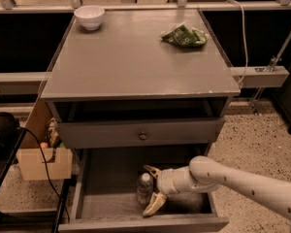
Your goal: Pick water bottle from middle drawer and place on counter
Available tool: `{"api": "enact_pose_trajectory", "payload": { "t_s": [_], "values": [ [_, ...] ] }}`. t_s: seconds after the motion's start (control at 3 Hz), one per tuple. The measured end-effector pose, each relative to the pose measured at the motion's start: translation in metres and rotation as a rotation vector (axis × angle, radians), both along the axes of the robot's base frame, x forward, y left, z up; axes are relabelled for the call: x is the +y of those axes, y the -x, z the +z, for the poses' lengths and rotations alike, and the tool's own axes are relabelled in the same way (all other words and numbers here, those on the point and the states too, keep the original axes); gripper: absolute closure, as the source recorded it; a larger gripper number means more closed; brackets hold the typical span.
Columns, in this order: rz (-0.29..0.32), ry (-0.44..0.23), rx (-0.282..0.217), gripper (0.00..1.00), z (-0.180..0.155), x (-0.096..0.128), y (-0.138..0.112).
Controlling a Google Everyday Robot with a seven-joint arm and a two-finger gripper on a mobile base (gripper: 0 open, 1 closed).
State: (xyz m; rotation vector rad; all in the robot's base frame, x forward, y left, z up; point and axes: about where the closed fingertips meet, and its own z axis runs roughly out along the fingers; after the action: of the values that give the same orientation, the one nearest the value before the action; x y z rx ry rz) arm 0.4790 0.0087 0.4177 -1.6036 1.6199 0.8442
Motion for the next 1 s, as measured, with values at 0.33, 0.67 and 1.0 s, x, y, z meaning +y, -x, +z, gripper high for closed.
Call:
{"api": "enact_pose_trajectory", "payload": {
  "t_s": [0.33, 0.67, 1.0],
  "values": [
    [-0.044, 0.002, -0.005, 0.00, -0.0008, -0.0019, -0.0009],
    [-0.075, 0.004, -0.008, 0.00, -0.0016, -0.0024, -0.0010],
    [-0.108, -0.003, -0.013, 0.00, -0.0007, 0.0035, -0.0056]
  ]
}}
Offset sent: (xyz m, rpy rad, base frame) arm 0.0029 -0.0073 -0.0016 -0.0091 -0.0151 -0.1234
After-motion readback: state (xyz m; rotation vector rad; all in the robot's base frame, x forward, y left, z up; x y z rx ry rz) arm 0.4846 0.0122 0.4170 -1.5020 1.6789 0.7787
